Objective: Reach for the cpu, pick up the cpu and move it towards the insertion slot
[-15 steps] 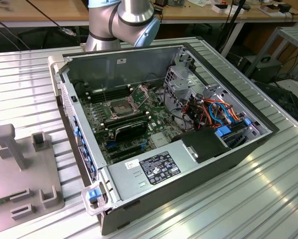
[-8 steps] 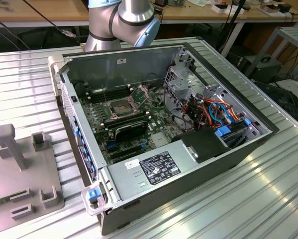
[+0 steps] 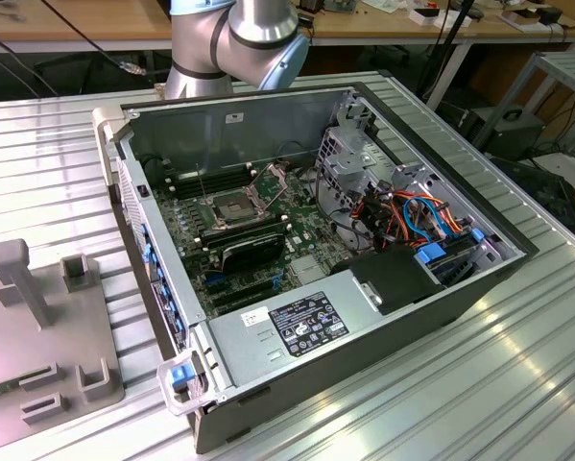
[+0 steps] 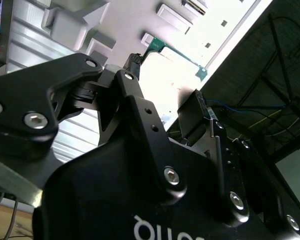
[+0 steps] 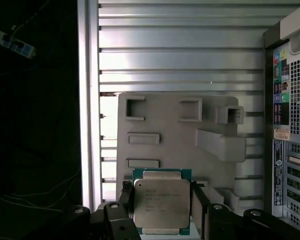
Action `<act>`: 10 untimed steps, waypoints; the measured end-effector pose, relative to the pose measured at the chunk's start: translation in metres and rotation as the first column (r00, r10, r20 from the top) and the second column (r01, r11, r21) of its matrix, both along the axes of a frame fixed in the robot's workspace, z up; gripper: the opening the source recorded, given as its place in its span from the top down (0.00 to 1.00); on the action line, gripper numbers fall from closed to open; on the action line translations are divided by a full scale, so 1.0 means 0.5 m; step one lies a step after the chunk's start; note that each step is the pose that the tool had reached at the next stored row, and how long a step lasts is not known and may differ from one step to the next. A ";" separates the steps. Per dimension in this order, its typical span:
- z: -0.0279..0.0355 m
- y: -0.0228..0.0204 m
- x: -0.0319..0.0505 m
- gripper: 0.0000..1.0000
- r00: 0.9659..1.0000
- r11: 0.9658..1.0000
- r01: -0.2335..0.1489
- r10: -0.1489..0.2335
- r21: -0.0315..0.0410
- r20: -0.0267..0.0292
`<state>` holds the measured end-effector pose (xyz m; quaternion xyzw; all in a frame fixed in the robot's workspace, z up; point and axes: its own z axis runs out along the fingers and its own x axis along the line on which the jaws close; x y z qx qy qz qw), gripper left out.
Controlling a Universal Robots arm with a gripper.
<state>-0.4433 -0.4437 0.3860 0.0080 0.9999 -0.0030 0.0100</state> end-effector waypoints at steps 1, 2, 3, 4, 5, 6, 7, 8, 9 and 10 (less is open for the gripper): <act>0.000 0.0000 0.003 0.45 1.000 1.000 0.000 0.000 0.000 0.000; 0.000 0.0000 0.005 0.45 1.000 1.000 0.000 0.000 0.000 0.000; 0.000 0.0000 0.007 0.45 1.000 1.000 0.000 0.000 0.000 0.000; 0.000 -0.0001 0.010 0.45 1.000 1.000 0.000 0.000 0.000 0.000; 0.000 -0.0001 0.011 0.45 1.000 1.000 0.000 0.000 0.000 0.000; 0.000 -0.0001 0.012 0.45 1.000 1.000 0.000 0.000 0.000 0.000; 0.000 0.0000 0.015 0.45 1.000 1.000 0.000 0.000 0.000 0.000; 0.000 0.0000 0.017 0.45 1.000 1.000 0.000 0.000 0.000 0.000; 0.000 -0.0001 0.019 0.45 1.000 1.000 0.000 0.000 0.000 0.000; 0.000 0.0000 0.021 0.45 1.000 1.000 0.000 0.000 0.000 0.000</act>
